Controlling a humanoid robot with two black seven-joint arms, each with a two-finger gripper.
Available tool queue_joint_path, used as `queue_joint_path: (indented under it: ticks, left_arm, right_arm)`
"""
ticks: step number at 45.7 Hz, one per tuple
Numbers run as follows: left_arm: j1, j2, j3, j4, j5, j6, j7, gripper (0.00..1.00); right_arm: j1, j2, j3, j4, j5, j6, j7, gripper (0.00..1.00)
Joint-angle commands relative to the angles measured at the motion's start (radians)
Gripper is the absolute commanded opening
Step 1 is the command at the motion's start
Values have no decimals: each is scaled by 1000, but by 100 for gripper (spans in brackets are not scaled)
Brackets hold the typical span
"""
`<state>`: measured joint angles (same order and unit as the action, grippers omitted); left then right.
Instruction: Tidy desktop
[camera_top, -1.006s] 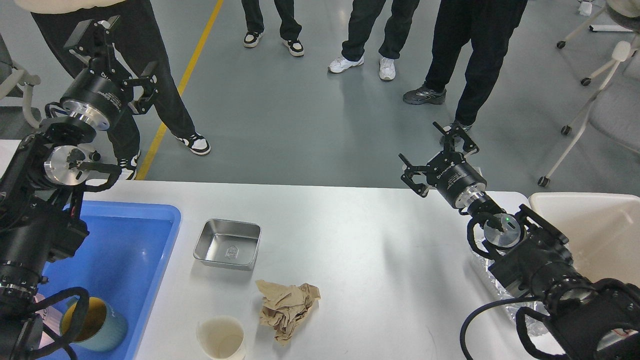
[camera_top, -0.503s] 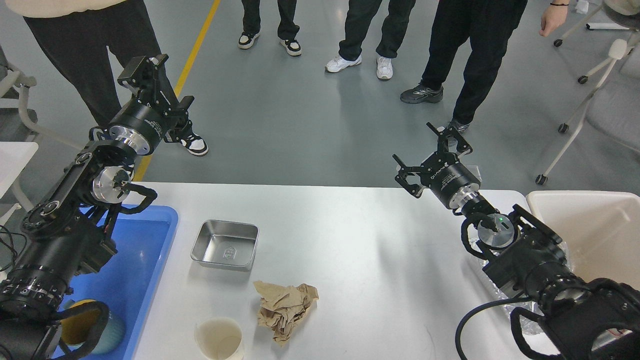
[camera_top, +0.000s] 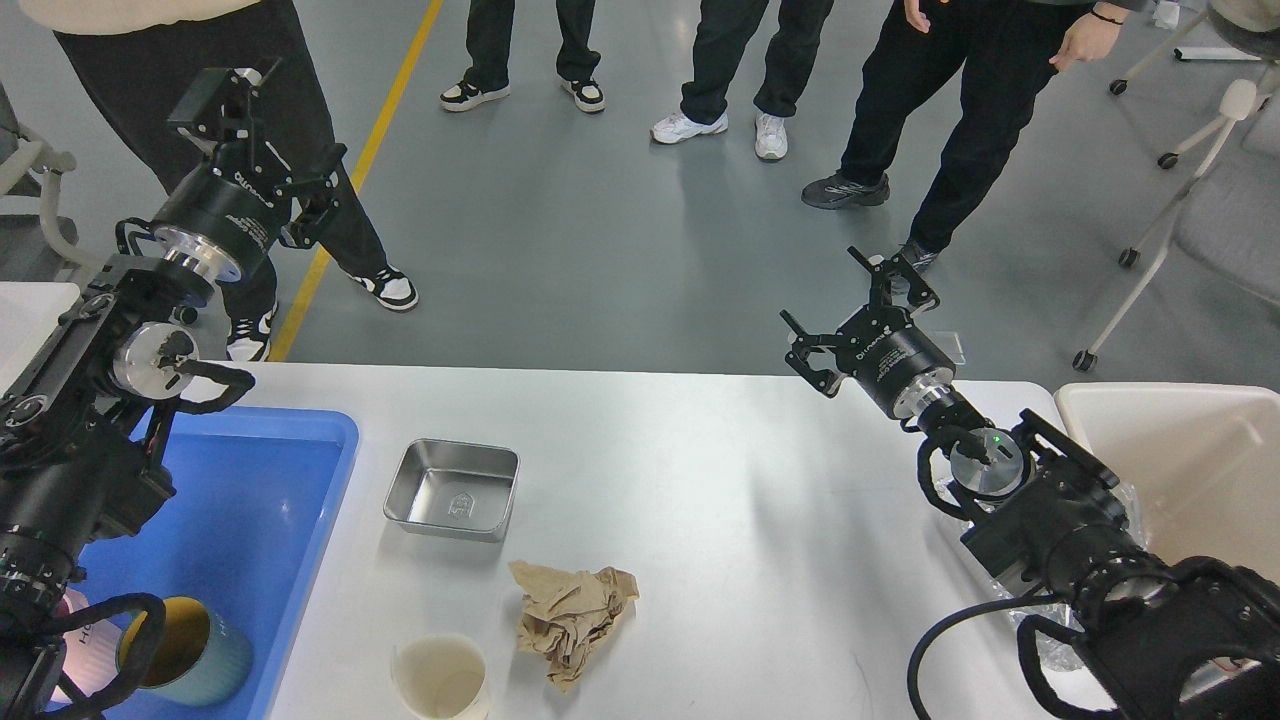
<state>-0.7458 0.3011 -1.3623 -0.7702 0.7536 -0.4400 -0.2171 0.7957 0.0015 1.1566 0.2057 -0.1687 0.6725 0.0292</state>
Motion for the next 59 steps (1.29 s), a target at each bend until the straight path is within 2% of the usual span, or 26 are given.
queue_joint_path:
  ticks: [1,8,14,21,22,26,28,48,59]
  left_arm:
    - [-30,6,-11,22,-23,-23,-34,97]
    - [-41,0,6,63,-23,43,-28,97]
    - [-35,3,31,54,-23,35,-24,97]
    - [-35,69,35,35,-26,-3,-4,97]
    - [-18,113,63,23,-28,-19,11,97]
    - [57,182,91,-24,-33,-32,12,97]
    - [144,234,89,-95,-45,-39,12,97]
    - [614,521,71,-510,-141,-5,19,97]
    - [730,679,52,-650,-161,-16,22,97]
  right_arm:
    - [0,-8,0,23,0,-1,0,100]
    - [0,-8,0,26,0,1,0,100]
    - [0,-5,0,27,0,1,0,100]
    - [0,-8,0,27,0,1,0,100]
    - [-1,-8,0,27,0,1,0,100]
    - [-3,-8,0,27,0,1,0,100]
    - [-6,-8,0,35,0,1,0,100]
    - [-27,-9,-9,54,0,-2,0,100]
    - [-29,-8,-28,54,0,-13,0,100]
